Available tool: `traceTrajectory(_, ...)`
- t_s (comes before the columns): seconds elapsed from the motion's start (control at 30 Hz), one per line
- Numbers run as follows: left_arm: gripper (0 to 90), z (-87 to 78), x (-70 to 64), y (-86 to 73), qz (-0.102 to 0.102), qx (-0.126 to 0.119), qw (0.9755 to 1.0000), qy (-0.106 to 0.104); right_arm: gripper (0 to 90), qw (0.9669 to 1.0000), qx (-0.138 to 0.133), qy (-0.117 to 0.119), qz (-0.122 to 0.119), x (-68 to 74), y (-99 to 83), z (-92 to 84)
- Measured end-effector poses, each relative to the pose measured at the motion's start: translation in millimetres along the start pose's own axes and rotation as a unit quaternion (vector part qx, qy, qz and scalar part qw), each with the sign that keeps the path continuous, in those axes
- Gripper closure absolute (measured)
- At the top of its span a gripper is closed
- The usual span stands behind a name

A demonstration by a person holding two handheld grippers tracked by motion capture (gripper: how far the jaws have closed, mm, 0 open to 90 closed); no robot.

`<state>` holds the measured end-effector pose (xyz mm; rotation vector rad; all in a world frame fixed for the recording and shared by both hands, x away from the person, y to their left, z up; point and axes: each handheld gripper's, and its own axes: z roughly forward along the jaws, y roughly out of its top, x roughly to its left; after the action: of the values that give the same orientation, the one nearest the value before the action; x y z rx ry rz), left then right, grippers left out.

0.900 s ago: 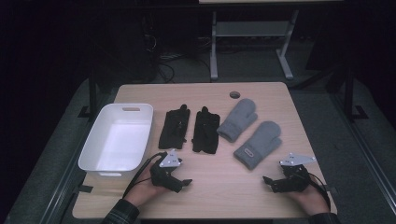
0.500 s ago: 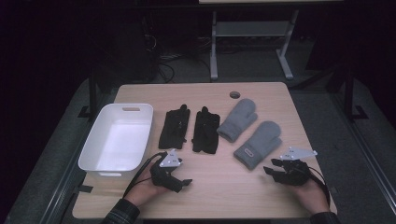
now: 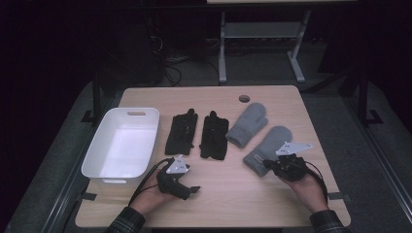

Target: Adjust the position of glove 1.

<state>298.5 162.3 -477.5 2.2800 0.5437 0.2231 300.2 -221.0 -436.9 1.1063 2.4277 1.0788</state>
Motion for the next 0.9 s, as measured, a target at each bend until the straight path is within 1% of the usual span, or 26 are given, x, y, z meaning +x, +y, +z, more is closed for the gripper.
traceTrajectory(0.1, 12.3, 0.0, 0.1, 0.0, 0.0, 0.0, 1.0, 0.0, 90.0, 1.0, -0.005, 0.002, -0.001, -1.4, 7.6, 7.5)
traceTrajectory(0.13, 12.3, 0.0, 0.0, 0.1, 0.0, 0.0, 1.0, 0.0, 90.0, 1.0, -0.007, 0.002, -0.001, -2.7, 11.9, 12.6)
traceTrajectory(0.23, 12.3, 0.0, 0.0, 0.2, 0.0, 0.0, 1.0, 0.0, 90.0, 1.0, -0.005, 0.003, -0.004, -3.8, 15.6, 17.7)
traceTrajectory(0.3, 12.3, -0.1, -0.1, 0.2, -0.001, 0.001, 1.0, 0.0, 90.0, 1.0, -0.003, -0.002, -0.004, -4.9, 18.0, 22.1)
traceTrajectory(0.37, 12.3, -0.1, -0.2, 0.2, -0.002, 0.001, 1.0, 0.0, 90.0, 1.0, 0.001, -0.005, -0.003, -6.4, 18.5, 26.2)
traceTrajectory(0.4, 12.3, 0.0, -0.3, 0.1, -0.003, 0.0, 1.0, -0.002, 90.0, 1.0, 0.007, -0.004, 0.002, -6.7, 18.4, 27.9)
traceTrajectory(0.43, 12.3, 0.0, -0.3, 0.1, -0.003, 0.0, 1.0, -0.001, 90.0, 0.9999, 0.012, -0.003, 0.0, -7.7, 17.9, 29.7)
traceTrajectory(0.5, 12.3, 0.0, -0.4, 0.1, -0.003, 0.001, 1.0, -0.001, 90.0, 0.9999, 0.012, -0.001, -0.002, -8.0, 16.3, 31.8)
traceTrajectory(0.6, 12.3, 0.1, -0.3, 0.1, -0.002, 0.001, 1.0, -0.001, 90.0, 0.9999, 0.011, 0.003, 0.003, -7.1, 15.2, 31.5)
traceTrajectory(0.77, 12.3, 0.5, 0.0, 0.2, -0.001, 0.0, 1.0, -0.001, 90.0, 0.9998, 0.014, 0.017, -0.003, 2.9, 15.4, 32.2)
traceTrajectory(0.8, 12.3, 0.5, 0.0, 0.1, -0.001, -0.001, 1.0, -0.001, 90.0, 0.9995, 0.016, 0.028, 0.001, 9.9, 15.8, 33.0)
traceTrajectory(0.83, 12.3, 0.5, -0.1, 0.1, -0.001, -0.001, 1.0, -0.001, 90.0, 0.9995, 0.016, 0.028, 0.001, 9.9, 15.8, 33.0)
traceTrajectory(0.9, 12.3, 0.5, 0.0, 0.1, -0.001, -0.001, 1.0, -0.001, 90.0, 0.9992, 0.016, 0.037, -0.007, 16.6, 16.4, 34.3)
